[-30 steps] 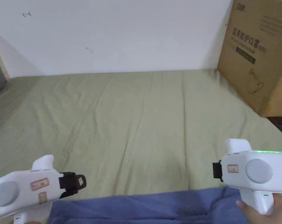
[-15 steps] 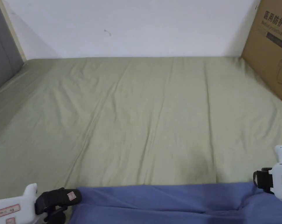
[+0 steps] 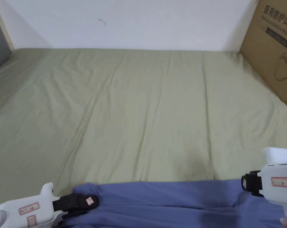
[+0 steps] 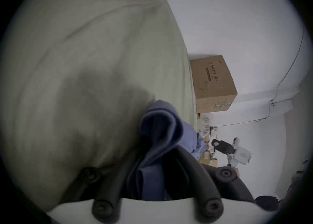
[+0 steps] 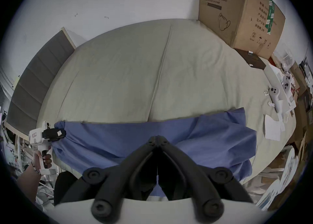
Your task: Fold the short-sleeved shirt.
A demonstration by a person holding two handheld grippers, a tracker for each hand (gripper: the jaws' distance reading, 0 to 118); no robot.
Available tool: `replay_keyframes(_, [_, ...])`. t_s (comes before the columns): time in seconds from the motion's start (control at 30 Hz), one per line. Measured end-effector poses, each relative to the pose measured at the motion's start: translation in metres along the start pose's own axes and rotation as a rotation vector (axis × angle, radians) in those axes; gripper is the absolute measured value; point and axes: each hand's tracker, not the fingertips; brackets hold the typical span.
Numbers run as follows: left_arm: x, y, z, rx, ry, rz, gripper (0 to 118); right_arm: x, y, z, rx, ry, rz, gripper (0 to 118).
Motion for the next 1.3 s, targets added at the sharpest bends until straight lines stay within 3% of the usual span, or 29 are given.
replay_keyframes(0.13, [0.051,0.001,0.039,0.104,0.110,-0.191,9,0.005,0.000,0.008,0.007,0.019,-0.009,0])
replay_keyframes(0.27, [0.105,0.001,0.058,0.168,0.694,-0.544,9,0.009,0.002,0.018,0.034,0.059,-0.020,0])
replay_keyframes(0.33, [0.116,0.000,0.054,0.173,0.819,-0.604,9,0.011,0.002,0.021,0.042,0.072,-0.023,0])
replay_keyframes(0.5, [0.158,-0.017,0.024,0.152,0.576,-0.535,9,0.007,0.000,0.028,0.060,0.108,-0.042,0])
replay_keyframes(0.6, [0.175,-0.030,-0.023,0.033,0.400,-0.460,9,0.009,-0.003,0.029,0.057,0.125,-0.048,0])
replay_keyframes(0.7, [0.185,-0.049,-0.082,-0.091,0.322,-0.399,12,0.014,-0.004,0.032,0.047,0.142,-0.057,0])
replay_keyframes(0.77, [0.191,-0.059,-0.114,-0.150,0.336,-0.434,30,0.017,-0.005,0.033,0.046,0.140,-0.064,0])
replay_keyframes(0.83, [0.194,-0.066,-0.137,-0.190,0.312,-0.439,62,0.021,-0.006,0.036,0.049,0.135,-0.067,0])
replay_keyframes(0.87, [0.198,-0.073,-0.146,-0.211,0.292,-0.422,83,0.022,-0.007,0.038,0.051,0.134,-0.070,0])
replay_keyframes(0.9, [0.199,-0.074,-0.150,-0.224,0.258,-0.411,112,0.026,-0.006,0.036,0.052,0.137,-0.074,0])
replay_keyframes(0.93, [0.201,-0.076,-0.152,-0.236,0.226,-0.399,118,0.028,-0.006,0.037,0.053,0.140,-0.077,0])
replay_keyframes(1.0, [0.208,-0.074,-0.141,-0.195,0.172,-0.411,116,0.030,-0.005,0.038,0.059,0.142,-0.081,0])
replay_keyframes(1.07, [0.209,-0.066,-0.129,-0.174,0.236,-0.434,115,0.034,-0.004,0.036,0.064,0.143,-0.083,0])
replay_keyframes(1.1, [0.209,-0.061,-0.123,-0.152,0.291,-0.459,109,0.035,-0.003,0.035,0.066,0.143,-0.084,0])
replay_keyframes(1.13, [0.209,-0.059,-0.113,-0.149,0.316,-0.485,94,0.036,-0.003,0.034,0.067,0.144,-0.086,0])
replay_keyframes(1.17, [0.208,-0.056,-0.106,-0.142,0.348,-0.511,65,0.036,-0.002,0.034,0.067,0.145,-0.088,0])
replay_keyframes(1.2, [0.207,-0.055,-0.102,-0.130,0.393,-0.531,13,0.036,-0.002,0.033,0.066,0.147,-0.090,0])
replay_keyframes(1.23, [0.205,-0.054,-0.101,-0.126,0.458,-0.547,1,0.036,-0.002,0.032,0.067,0.149,-0.091,0])
replay_keyframes(1.3, [0.198,-0.061,-0.105,-0.156,0.493,-0.572,1,0.036,-0.001,0.030,0.066,0.153,-0.092,0])
